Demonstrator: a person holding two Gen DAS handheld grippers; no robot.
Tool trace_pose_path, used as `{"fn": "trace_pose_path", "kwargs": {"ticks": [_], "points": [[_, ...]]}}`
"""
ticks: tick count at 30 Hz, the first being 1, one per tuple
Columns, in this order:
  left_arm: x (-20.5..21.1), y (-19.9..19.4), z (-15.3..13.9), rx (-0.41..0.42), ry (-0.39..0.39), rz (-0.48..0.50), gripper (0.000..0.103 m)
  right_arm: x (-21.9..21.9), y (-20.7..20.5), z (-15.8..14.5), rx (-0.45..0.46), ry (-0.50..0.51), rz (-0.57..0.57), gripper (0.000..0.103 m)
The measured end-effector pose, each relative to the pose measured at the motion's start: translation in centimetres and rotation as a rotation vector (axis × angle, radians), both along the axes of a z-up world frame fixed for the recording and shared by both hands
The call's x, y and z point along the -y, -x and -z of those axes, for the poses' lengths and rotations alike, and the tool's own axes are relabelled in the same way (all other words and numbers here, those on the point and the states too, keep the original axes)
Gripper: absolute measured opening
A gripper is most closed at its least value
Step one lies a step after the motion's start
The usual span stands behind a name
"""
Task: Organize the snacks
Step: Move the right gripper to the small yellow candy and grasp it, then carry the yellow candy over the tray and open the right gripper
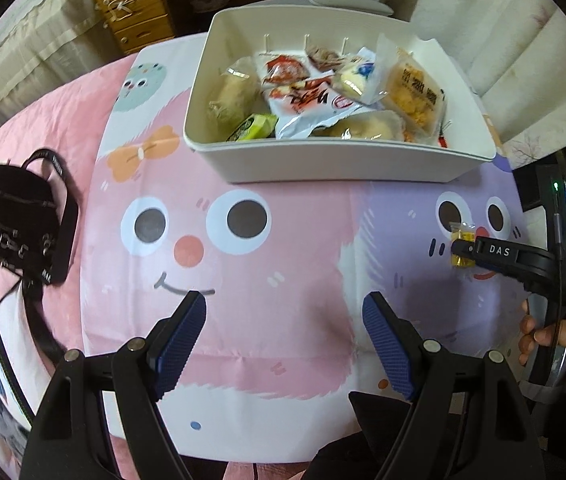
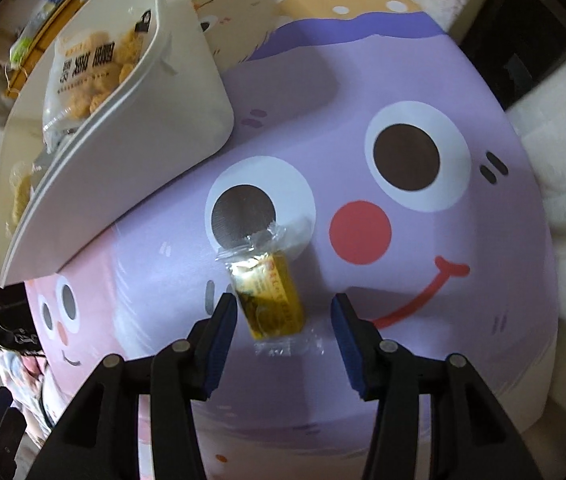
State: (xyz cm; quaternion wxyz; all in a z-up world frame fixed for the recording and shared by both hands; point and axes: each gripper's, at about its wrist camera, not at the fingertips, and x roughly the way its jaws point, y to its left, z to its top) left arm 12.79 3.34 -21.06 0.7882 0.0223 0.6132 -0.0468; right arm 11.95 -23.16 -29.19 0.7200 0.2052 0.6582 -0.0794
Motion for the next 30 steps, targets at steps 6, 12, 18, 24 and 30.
{"fn": "trace_pose_path", "kwargs": {"ticks": [6, 12, 18, 24, 30], "points": [[0.3, 0.9, 0.3, -0.01, -0.01, -0.046, 0.079, -1.7, -1.2, 0.0, -0.007, 0.097, -0.109, 0.042], [0.2, 1.8, 0.1, -0.013, -0.026, -0.087, 0.079, -2.9, -1.8, -0.1, -0.004, 0.116, -0.187, 0.026], [0.5, 2.0, -0.1, -0.023, -0.046, -0.092, 0.079, -2.2, -1.7, -1.6, 0.017, 0.081, -0.194, 0.026], [1.6, 2.1, -0.5, -0.024, -0.065, -0.064, 0.079, -0.1, -1.6, -5.5, 0.103, 0.133, -0.142, 0.026], [2.3, 2.2, -0.9, -0.028, -0.093, -0.043, 0.079, 2.2, -2.4, -11.1, 0.29, 0.188, -0.078, 0.026]]}}
